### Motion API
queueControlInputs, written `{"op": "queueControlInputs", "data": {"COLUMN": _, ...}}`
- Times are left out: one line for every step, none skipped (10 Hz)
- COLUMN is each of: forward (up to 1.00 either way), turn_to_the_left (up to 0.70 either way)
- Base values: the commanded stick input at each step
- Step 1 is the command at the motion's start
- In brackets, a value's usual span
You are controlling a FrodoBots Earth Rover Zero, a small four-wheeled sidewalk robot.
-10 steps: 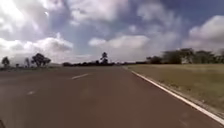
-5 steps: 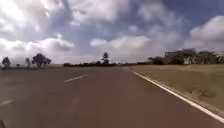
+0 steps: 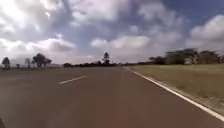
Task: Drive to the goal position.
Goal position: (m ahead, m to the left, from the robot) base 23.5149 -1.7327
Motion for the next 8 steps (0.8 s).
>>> {"op": "queueControlInputs", "data": {"forward": 1.0, "turn_to_the_left": 0.0}}
{"op": "queueControlInputs", "data": {"forward": 1.0, "turn_to_the_left": 0.0}}
{"op": "queueControlInputs", "data": {"forward": 1.0, "turn_to_the_left": 0.0}}
{"op": "queueControlInputs", "data": {"forward": 1.0, "turn_to_the_left": 0.0}}
{"op": "queueControlInputs", "data": {"forward": 1.0, "turn_to_the_left": 0.0}}
{"op": "queueControlInputs", "data": {"forward": 1.0, "turn_to_the_left": 0.0}}
{"op": "queueControlInputs", "data": {"forward": 1.0, "turn_to_the_left": 0.0}}
{"op": "queueControlInputs", "data": {"forward": 1.0, "turn_to_the_left": 0.0}}
